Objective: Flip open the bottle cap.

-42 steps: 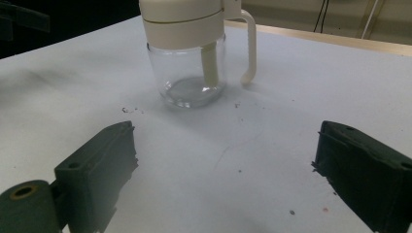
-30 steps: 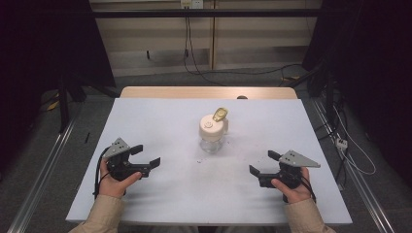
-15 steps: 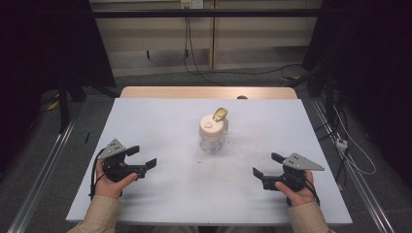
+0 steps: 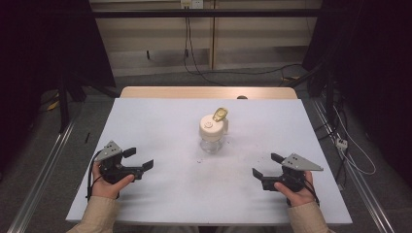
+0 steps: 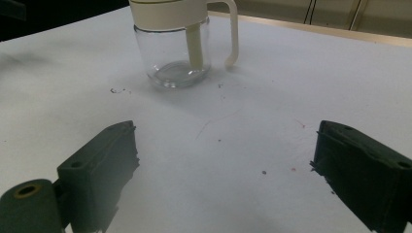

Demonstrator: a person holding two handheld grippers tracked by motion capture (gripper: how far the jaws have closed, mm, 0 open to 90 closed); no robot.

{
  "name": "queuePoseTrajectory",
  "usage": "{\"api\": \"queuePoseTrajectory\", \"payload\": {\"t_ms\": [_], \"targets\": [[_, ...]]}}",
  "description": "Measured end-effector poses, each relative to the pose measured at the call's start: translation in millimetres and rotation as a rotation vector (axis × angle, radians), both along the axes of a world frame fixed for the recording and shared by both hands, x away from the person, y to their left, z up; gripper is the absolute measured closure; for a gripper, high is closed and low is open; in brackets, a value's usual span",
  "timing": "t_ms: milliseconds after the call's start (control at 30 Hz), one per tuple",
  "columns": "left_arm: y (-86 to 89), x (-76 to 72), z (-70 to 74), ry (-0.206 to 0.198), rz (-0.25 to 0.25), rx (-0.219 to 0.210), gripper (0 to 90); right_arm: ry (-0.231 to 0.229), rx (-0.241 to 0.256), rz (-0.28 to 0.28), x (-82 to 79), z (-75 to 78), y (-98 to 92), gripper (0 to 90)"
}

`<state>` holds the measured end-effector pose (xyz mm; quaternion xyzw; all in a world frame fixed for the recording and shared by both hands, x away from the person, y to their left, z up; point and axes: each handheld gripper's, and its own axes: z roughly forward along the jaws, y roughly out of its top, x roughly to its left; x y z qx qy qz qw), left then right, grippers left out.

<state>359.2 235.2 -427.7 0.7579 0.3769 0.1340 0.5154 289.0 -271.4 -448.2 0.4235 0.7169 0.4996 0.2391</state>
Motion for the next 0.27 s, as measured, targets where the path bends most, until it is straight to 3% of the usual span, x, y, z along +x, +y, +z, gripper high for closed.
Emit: {"api": "queuePoseTrajectory", "payload": {"t_ms": [267], "targets": [[-0.4, 0.2, -0.3, -0.001, 0.003, 0.003, 8.5, -0.003, -0.007, 0.005, 0.4, 0.2, 1.5, 8.1]]}}
